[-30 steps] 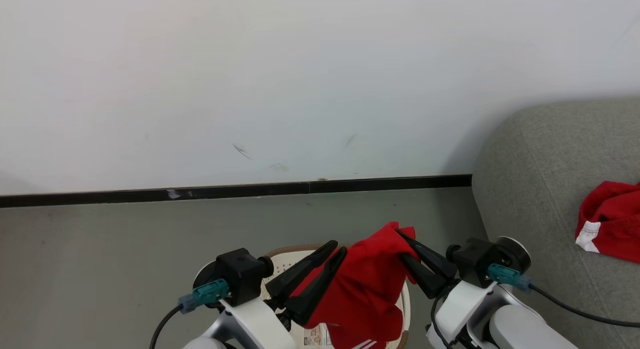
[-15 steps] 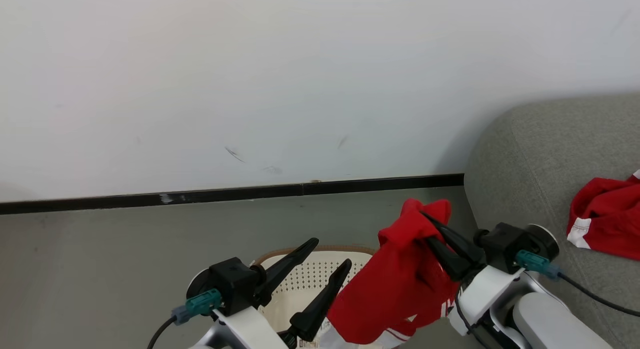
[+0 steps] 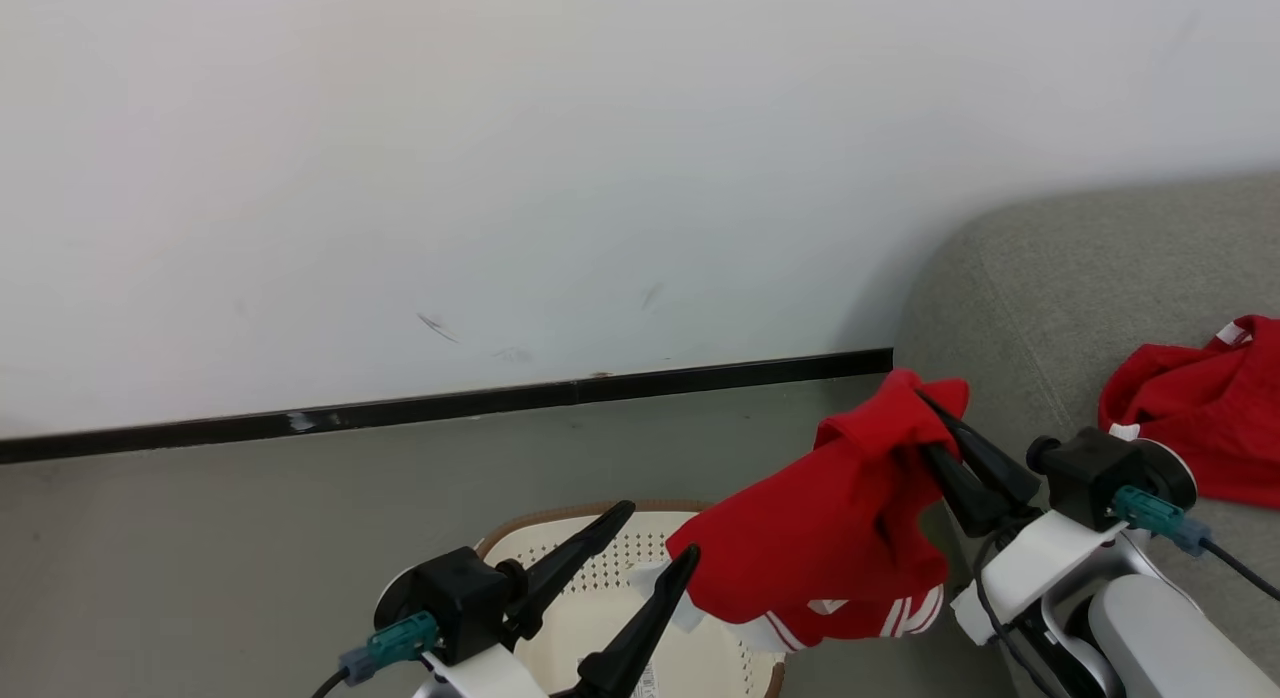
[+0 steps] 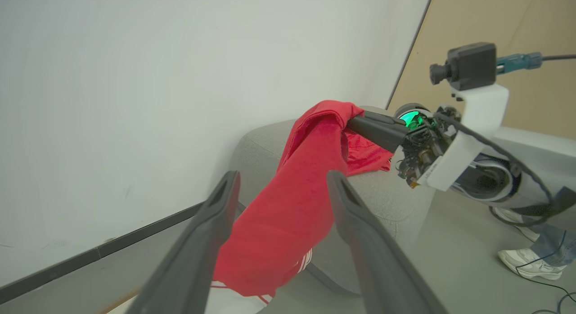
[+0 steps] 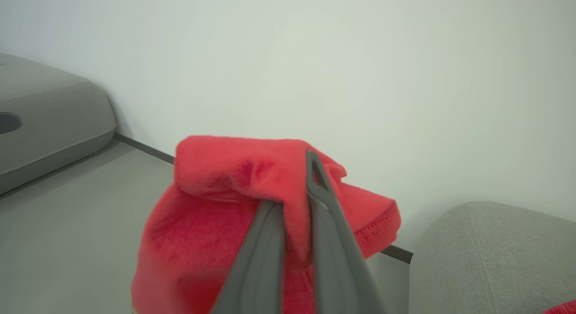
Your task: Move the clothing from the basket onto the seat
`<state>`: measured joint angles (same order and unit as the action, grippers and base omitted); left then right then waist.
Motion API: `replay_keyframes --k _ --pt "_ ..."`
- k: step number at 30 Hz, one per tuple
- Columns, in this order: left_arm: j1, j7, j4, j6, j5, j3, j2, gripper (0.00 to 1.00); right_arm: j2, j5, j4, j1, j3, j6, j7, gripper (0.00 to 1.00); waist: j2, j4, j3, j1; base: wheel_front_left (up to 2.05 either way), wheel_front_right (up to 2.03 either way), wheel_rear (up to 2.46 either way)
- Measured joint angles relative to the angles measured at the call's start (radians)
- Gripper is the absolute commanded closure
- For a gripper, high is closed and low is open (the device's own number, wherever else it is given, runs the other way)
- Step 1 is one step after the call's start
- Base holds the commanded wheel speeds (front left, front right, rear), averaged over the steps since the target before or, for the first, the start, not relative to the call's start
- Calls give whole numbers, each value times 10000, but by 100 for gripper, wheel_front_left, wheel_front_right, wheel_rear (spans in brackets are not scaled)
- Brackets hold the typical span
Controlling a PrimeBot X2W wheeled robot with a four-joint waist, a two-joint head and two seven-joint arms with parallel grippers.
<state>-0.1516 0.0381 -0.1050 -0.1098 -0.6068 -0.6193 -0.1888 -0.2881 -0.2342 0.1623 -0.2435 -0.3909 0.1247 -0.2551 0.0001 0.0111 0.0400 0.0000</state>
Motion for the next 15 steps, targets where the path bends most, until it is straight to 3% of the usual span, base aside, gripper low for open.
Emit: replay_keyframes --k 15 --pt "216 351 155 -67 -52 29 -67 0 -203 194 -343 370 842 0 0 100 0 709 129 0 0 0 0"
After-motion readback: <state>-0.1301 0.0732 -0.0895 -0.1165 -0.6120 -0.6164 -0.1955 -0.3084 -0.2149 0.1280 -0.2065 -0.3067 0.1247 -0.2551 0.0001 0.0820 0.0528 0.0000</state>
